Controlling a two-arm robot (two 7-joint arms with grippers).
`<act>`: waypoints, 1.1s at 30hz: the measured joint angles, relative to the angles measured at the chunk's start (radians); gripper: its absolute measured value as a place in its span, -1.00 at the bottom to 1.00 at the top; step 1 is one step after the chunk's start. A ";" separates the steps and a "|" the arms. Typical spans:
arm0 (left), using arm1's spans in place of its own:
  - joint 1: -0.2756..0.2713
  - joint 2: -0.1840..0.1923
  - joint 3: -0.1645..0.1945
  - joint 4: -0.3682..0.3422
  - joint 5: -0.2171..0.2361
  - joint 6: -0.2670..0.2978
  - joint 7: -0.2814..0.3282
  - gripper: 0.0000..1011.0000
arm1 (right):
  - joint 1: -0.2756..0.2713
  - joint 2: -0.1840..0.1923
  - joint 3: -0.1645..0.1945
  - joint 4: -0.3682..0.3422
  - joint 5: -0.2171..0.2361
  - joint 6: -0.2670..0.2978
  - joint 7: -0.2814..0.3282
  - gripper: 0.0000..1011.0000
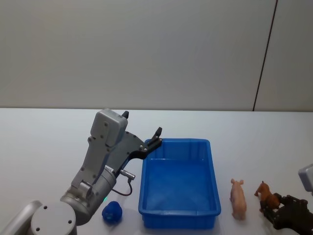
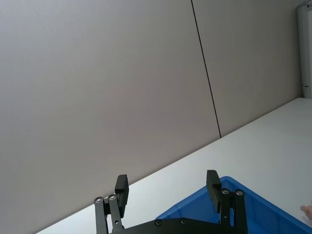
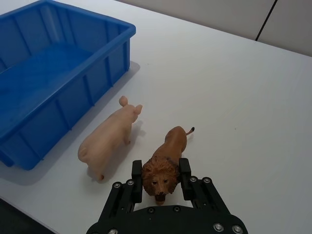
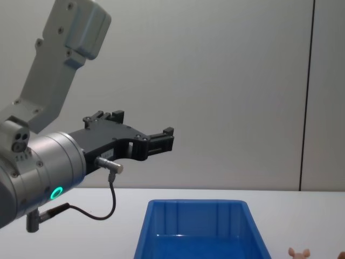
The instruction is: Pick up the two dolls from the table and place them into the box.
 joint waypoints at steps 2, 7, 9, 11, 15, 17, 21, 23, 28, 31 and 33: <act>0.000 0.000 0.000 0.000 0.000 0.000 0.000 0.98 | -0.001 -0.001 0.000 -0.001 0.001 -0.009 0.000 -0.17; 0.000 0.000 0.000 0.000 0.000 0.000 0.000 0.98 | -0.001 -0.002 0.000 -0.009 0.001 -0.034 -0.006 -0.17; 0.000 0.000 0.000 0.000 0.000 0.000 0.000 0.98 | -0.001 -0.002 0.001 -0.015 0.000 -0.049 -0.009 -0.17; 0.000 0.000 0.000 0.000 0.000 0.000 0.000 0.98 | -0.001 -0.003 0.002 -0.020 -0.001 -0.062 -0.013 -0.17; 0.000 0.000 0.000 0.000 0.000 0.000 0.000 0.98 | 0.000 -0.005 0.003 -0.038 -0.005 -0.095 -0.022 -0.17; 0.000 0.000 0.000 0.000 0.000 0.000 0.000 0.98 | 0.002 -0.006 0.003 -0.045 -0.006 -0.108 -0.024 -0.17; 0.000 0.000 0.000 0.000 0.000 0.000 0.000 0.98 | 0.005 -0.010 0.003 -0.065 -0.009 -0.141 -0.028 -0.17; 0.000 0.000 0.000 0.000 0.000 0.000 0.000 0.98 | 0.008 -0.015 0.001 -0.078 -0.012 -0.161 -0.027 -0.17; 0.000 0.000 0.000 0.000 0.000 0.000 0.000 0.98 | 0.022 -0.031 -0.011 -0.106 -0.024 -0.200 -0.011 -0.17; 0.000 0.000 0.000 0.000 0.000 0.000 0.000 0.98 | 0.029 -0.040 -0.017 -0.115 -0.030 -0.212 0.001 -0.17; 0.000 0.000 0.000 0.000 0.000 0.000 0.000 0.98 | 0.036 -0.051 -0.026 -0.123 -0.037 -0.220 0.015 -0.17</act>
